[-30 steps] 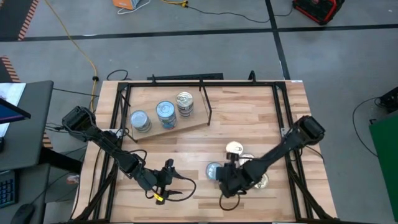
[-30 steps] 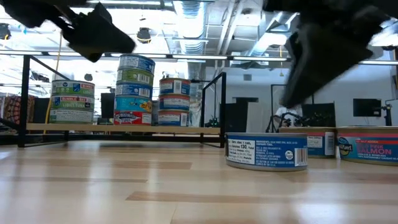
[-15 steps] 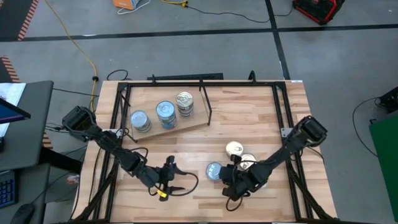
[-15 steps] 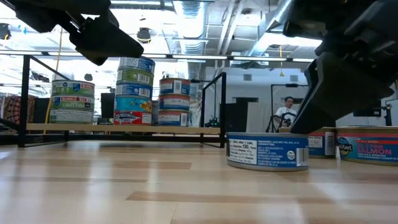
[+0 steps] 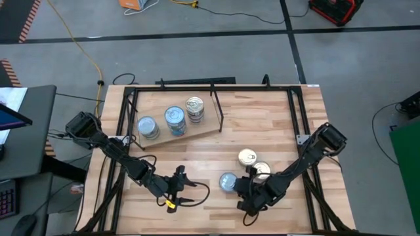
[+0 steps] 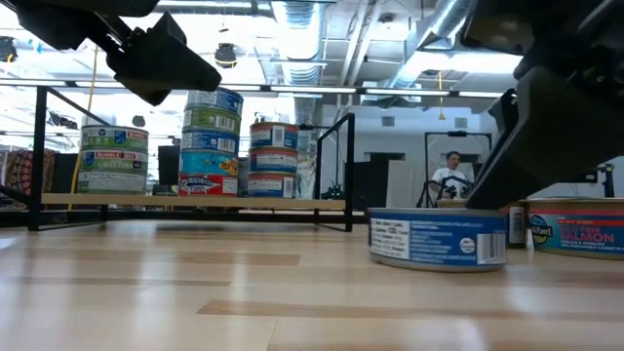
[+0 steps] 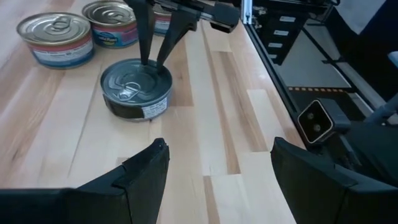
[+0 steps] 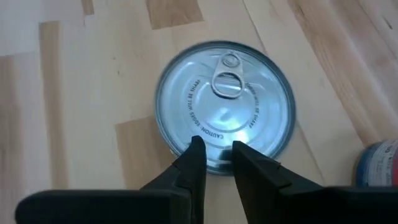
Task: Stack canned seafood by type on shelf
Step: Stack the blue tuna can on top of the blue tuna can on the shelf
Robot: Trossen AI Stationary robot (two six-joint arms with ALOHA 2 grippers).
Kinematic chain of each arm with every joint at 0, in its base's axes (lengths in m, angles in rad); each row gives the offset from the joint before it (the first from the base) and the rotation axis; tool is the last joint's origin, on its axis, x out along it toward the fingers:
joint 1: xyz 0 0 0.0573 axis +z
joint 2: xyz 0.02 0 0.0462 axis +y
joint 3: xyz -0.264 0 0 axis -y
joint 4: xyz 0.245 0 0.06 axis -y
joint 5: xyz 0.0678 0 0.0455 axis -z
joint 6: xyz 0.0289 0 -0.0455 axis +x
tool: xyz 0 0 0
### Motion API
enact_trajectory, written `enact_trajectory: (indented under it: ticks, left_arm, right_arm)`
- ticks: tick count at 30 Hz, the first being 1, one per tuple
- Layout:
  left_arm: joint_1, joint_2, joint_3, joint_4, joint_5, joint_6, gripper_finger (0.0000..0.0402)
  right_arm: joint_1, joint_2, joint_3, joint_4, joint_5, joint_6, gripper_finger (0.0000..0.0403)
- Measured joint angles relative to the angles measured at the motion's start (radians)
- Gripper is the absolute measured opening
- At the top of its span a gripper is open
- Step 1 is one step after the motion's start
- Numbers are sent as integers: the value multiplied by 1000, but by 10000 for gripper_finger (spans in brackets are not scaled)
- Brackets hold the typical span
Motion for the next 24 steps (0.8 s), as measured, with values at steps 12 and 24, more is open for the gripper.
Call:
enact_trajectory:
  ticks: [12,24]
  left_arm:
    - [0,0,0,-8,10,7,272]
    - [18,0,0,-12,2,5,272]
  right_arm:
    - [-4,98,4,228,49,-104,113]
    - [-128,115,30,549,-95,-493,113]
